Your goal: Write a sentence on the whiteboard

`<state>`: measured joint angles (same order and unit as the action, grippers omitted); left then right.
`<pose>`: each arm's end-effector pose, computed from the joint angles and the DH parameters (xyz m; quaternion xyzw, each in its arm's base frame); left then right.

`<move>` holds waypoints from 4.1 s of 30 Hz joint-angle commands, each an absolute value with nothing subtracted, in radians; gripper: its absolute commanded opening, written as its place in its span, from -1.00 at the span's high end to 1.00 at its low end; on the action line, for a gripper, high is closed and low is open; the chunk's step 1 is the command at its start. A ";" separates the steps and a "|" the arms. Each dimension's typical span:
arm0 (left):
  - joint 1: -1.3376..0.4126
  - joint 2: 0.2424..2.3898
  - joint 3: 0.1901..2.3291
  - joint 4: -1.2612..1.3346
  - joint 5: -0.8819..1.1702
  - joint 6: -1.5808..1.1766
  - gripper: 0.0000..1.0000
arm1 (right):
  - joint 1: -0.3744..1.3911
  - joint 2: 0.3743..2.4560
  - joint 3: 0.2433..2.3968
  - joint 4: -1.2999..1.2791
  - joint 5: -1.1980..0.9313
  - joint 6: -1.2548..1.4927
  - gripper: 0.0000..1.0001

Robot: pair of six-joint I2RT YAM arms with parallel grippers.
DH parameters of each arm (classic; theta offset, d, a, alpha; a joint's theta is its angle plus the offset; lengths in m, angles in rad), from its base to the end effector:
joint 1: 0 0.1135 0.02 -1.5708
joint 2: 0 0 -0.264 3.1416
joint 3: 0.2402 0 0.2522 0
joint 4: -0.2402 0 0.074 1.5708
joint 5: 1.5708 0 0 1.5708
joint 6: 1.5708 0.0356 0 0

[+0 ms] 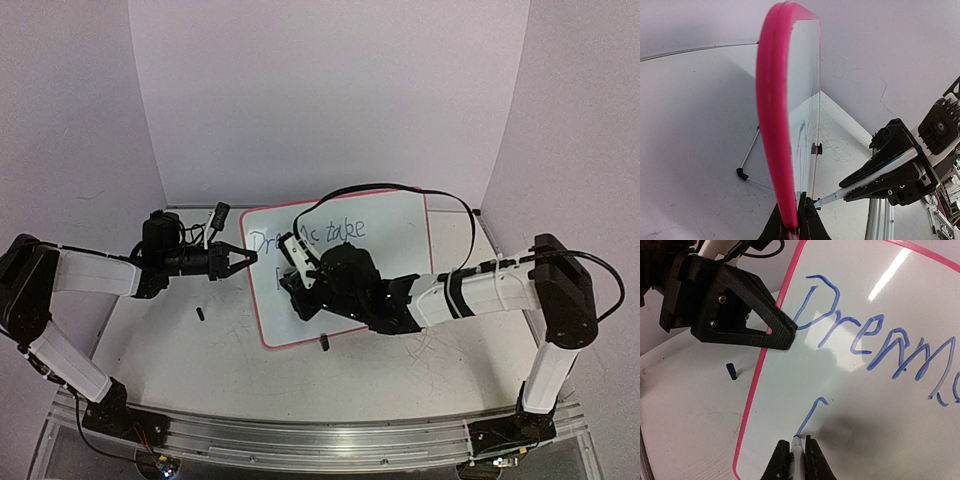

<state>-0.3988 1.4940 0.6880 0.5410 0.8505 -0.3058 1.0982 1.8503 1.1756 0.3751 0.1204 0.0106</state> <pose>0.2723 -0.1438 0.2160 0.2840 0.7111 -0.4985 0.4063 0.1978 0.3774 0.2288 -0.3850 0.7059 0.2708 0.5293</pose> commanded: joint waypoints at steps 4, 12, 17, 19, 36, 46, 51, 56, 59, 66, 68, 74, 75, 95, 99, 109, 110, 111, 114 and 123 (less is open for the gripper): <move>-0.410 1.502 0.725 0.521 0.784 -0.235 1.00 | 1.124 1.876 1.184 0.357 0.116 0.041 1.00; -0.410 1.502 0.726 0.519 0.784 -0.236 1.00 | 1.127 1.854 1.244 0.383 0.046 0.054 1.00; -0.410 1.497 0.724 0.517 0.782 -0.234 1.00 | 1.085 1.802 1.203 0.417 0.018 0.065 1.00; -0.410 1.497 0.724 0.517 0.782 -0.233 1.00 | 1.077 1.801 1.197 0.424 0.037 0.047 1.00; -0.411 1.490 0.726 0.512 0.786 -0.233 1.00 | 1.077 1.854 1.243 0.417 0.134 0.039 1.00; -0.410 1.488 0.721 0.509 0.782 -0.230 1.00 | 1.077 1.794 1.192 0.379 0.256 0.037 1.00; -0.410 1.494 0.720 0.508 0.781 -0.229 1.00 | 1.075 1.635 1.093 0.480 0.147 0.042 1.00; -0.411 1.491 0.715 0.505 0.780 -0.228 1.00 | 1.047 1.584 1.029 0.509 -0.012 0.018 1.00; -0.410 1.493 0.718 0.503 0.781 -0.228 1.00 | 1.044 1.613 1.056 0.468 -0.029 -0.041 1.00; -0.410 1.486 0.716 0.496 0.776 -0.229 1.00 | 1.062 1.713 1.162 0.432 -0.068 -0.063 1.00; -0.411 1.482 0.714 0.491 0.776 -0.229 1.00 | 1.063 1.726 1.171 0.412 -0.058 -0.060 1.00; -0.410 1.479 0.717 0.486 0.764 -0.227 1.00 | 1.062 1.700 1.127 0.414 -0.022 -0.052 1.00; -0.411 1.480 0.719 0.486 0.765 -0.229 1.00 | 1.062 1.696 1.122 0.415 -0.012 -0.050 1.00; -0.412 1.482 0.719 0.483 0.749 -0.232 1.00 | 1.063 1.698 1.120 0.440 0.034 -0.057 1.00; -0.412 1.483 0.719 0.482 0.749 -0.231 1.00 | 1.062 1.705 1.124 0.446 0.050 -0.057 1.00; -0.413 1.486 0.720 0.482 0.753 -0.232 1.00 | 1.062 1.689 1.115 0.463 0.083 -0.066 1.00; -0.414 1.486 0.721 0.482 0.753 -0.232 1.00 | 1.062 1.689 1.115 0.464 0.086 -0.067 1.00; -0.413 1.485 0.721 0.482 0.753 -0.232 1.00 | 1.062 1.689 1.115 0.466 0.088 -0.065 1.00; -0.413 1.485 0.721 0.481 0.753 -0.230 1.00 | 1.062 1.690 1.118 0.470 0.093 -0.058 1.00; -0.413 1.483 0.717 0.481 0.749 -0.227 1.00 | 1.062 1.644 1.063 0.515 0.161 -0.098 1.00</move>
<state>-0.4049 1.4857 0.6994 0.5125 0.8424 -0.3022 1.0592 1.7182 1.0987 0.4469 0.0976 -0.0626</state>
